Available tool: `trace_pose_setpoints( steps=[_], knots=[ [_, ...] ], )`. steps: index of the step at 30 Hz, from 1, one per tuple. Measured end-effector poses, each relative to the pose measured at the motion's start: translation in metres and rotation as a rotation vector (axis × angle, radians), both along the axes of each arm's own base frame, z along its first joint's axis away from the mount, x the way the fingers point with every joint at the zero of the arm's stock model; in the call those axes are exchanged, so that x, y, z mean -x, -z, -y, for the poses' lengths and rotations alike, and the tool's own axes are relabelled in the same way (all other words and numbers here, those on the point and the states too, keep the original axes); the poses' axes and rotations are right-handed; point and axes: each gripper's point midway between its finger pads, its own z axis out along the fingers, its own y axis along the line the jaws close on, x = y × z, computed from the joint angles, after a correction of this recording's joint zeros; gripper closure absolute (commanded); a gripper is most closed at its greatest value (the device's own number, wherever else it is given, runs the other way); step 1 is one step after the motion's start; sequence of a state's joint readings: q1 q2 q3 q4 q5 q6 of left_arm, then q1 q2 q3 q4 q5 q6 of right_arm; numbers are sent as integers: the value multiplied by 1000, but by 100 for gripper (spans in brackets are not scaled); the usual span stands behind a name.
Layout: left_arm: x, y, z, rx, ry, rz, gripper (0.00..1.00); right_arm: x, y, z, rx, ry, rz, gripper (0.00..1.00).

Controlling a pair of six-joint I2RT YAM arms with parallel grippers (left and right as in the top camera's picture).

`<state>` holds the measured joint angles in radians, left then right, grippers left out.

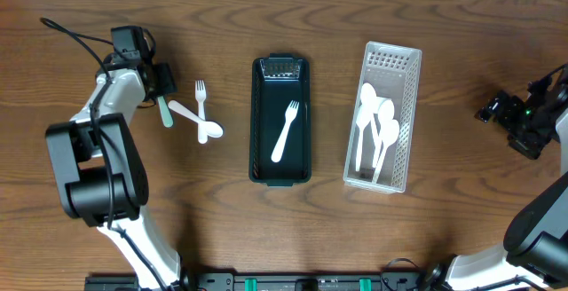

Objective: Pack container

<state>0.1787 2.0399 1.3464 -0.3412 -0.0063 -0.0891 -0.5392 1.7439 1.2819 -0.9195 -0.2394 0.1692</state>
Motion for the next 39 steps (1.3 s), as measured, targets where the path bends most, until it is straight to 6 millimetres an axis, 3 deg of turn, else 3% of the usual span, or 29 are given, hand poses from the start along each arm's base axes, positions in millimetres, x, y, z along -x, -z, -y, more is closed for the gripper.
trace_pose_setpoints(
  steps=[4, 9, 15, 20, 27, 31, 35, 39],
  knots=[
    [1, 8, 0, 2, 1, -15, 37, 0, 0, 0, 0, 0, 0, 1],
    [5, 16, 1, 8, 5, -42, 48, 1, 0, -1, -3, 0, -5, 1],
    [13, 19, 4, 17, 10, -78, 69, 5, 1, -3, -13, 0, -22, 1],
    [24, 20, 6, 19, 26, -129, 94, 8, 2, -5, -20, 0, -34, 1],
    [45, 19, 8, 28, 39, -217, 94, 11, 2, -7, -28, 0, -47, 1],
    [70, 16, 11, 47, 36, -312, 94, 12, 2, -7, -31, 0, -51, 1],
    [88, -15, 17, 53, 41, -335, 94, 13, 2, -8, -32, 0, -53, 1],
    [96, -82, 38, 56, 88, -227, 94, 12, 2, -7, -31, 0, -52, 1]
  ],
)
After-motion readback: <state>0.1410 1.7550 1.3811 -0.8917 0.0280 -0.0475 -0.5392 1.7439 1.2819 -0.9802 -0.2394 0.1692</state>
